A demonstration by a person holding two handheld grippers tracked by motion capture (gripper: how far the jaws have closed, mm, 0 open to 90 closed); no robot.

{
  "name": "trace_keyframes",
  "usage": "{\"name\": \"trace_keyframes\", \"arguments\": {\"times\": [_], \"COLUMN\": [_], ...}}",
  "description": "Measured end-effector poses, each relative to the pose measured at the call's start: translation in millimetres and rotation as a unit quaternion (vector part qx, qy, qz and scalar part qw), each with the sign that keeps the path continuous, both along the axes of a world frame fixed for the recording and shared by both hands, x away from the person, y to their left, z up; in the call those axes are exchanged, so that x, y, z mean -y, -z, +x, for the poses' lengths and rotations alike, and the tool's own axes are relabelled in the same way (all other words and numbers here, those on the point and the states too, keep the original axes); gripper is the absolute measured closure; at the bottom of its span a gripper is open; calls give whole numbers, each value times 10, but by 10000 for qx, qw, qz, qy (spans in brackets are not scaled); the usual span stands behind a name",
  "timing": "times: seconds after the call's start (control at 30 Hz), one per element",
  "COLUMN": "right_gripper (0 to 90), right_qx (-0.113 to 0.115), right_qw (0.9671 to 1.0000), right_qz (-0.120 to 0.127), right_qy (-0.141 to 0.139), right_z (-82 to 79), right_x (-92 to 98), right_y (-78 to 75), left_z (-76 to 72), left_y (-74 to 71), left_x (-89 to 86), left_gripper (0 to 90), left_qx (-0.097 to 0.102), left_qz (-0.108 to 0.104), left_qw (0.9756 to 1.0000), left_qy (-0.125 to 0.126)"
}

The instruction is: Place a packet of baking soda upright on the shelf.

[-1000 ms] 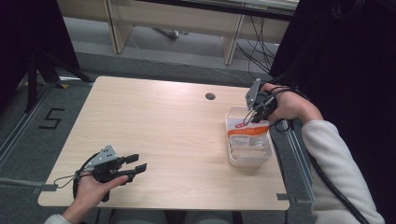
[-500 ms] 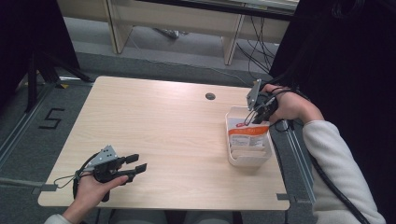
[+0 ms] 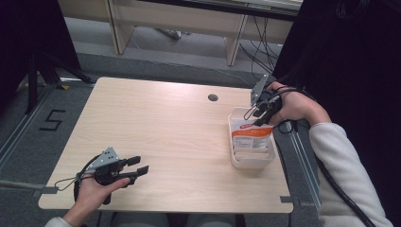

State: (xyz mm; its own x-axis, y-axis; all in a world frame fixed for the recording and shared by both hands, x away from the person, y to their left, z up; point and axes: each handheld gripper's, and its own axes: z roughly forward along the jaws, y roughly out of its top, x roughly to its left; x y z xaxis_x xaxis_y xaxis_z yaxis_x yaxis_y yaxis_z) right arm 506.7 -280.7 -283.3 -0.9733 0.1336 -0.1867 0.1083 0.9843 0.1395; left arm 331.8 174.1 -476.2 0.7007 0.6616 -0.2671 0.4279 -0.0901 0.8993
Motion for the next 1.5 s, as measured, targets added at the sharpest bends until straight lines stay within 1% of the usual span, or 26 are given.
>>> {"name": "trace_keyframes", "arguments": {"times": [0.1, 0.17, 0.2, 0.23, 0.27, 0.33, 0.37, 0.5, 0.6, 0.63, 0.67, 0.73, 0.8, 0.87, 0.9, 0.93, 1.03, 1.07, 1.1, 1.13, 1.17, 1.23, 1.33, 1.37, 1.47, 1.5], "right_gripper": [558, 507, 487, 484, 482, 476, 473, 462, 475, 478, 482, 491, 533, 547, 562, 570, 570, 569, 571, 572, 576, 579, 585, 587, 599, 609], "right_qx": [33, 85, 17, -79, -75, -57, 11, 40, 66, 57, 202, 303, 396, 429, 429, 472, 611, 670, 681, 731, 726, 745, 749, 771, 721, 734], "right_qw": [9994, 9988, 9979, 9960, 9955, 9951, 9947, 9938, 9943, 9935, 9935, 9925, 9907, 9899, 9899, 9906, 9905, 9908, 9903, 9898, 9893, 9893, 9903, 9904, 9911, 9909], "right_qz": [285, 471, 604, 741, 809, 852, 869, 1007, 956, 944, 977, 1016, 1133, 1247, 1227, 1190, 1141, 1128, 1148, 1203, 1229, 1228, 1168, 1149, 1120, 1111], "right_qy": [201, 120, 226, 496, 482, 498, 557, 476, 462, 639, 539, 605, 649, 525, 572, 486, 459, 317, 378, 237, 307, 240, 85, -50, -56, -210], "right_z": [-42, -45, -56, -80, -76, -82, -100, -106, -105, -126, -117, -138, -168, -190, -223, -241, -311, -327, -366, -380, -422, -482, -562, -578, -669, -684], "right_x": [-26, -46, -54, -58, -59, -57, -55, -42, -18, -6, 4, 27, 54, 80, 88, 94, 101, 98, 98, 95, 92, 77, 46, 31, -10, -27], "right_y": [-20, -14, -4, -1, 5, 32, 43, 79, 82, 73, 69, 39, 10, -10, -14, -18, -54, -74, -99, -119, -138, -159, -167, -166, -156, -148], "left_z": [4, 4, 4, 4, 4, 4, 3, -3, 0, 0, 2, 2, 5, 5, 1, 1, 1, -5, 0, 0, -3, -3, -3, -1, -1, -1], "left_y": [-2, -2, -2, -2, -3, -2, -2, -3, 0, 1, 0, -4, -1, -1, -4, -4, 1, -3, 0, 1, -1, 1, 1, 2, 2, 2], "left_x": [-4, -5, -5, -5, -5, -5, -5, 0, 1, 1, -2, -6, -5, -5, -6, -5, 3, 4, 4, 5, 6, 7, 6, 5, 6, 7], "left_gripper": [447, 447, 447, 447, 447, 446, 446, 446, 446, 446, 446, 446, 446, 446, 446, 446, 446, 446, 446, 446, 446, 446, 446, 446, 446, 445], "left_qx": [37, 37, 40, 41, 40, 39, 40, -13, -5, -5, 16, 30, 38, 39, 27, 24, -17, -29, -20, -26, -32, -36, -38, -37, -34, -35], "left_qz": [27, 30, 27, 25, 21, 21, 29, 30, 11, 0, 17, 49, 26, 27, 55, 54, 3, 24, 3, -3, 17, 8, -7, -18, -9, -10], "left_qw": [10000, 10000, 10000, 10000, 10000, 10000, 10000, 10000, 10000, 10000, 10000, 10000, 10000, 10000, 10000, 10000, 10000, 10000, 10000, 10000, 10000, 10000, 10000, 10000, 10000, 10000], "left_qy": [26, 30, 31, 27, 26, 26, 30, -25, -13, -7, 4, 11, 27, 26, 5, 11, 3, -23, 2, 4, -15, -10, -7, 4, 14, 13]}}
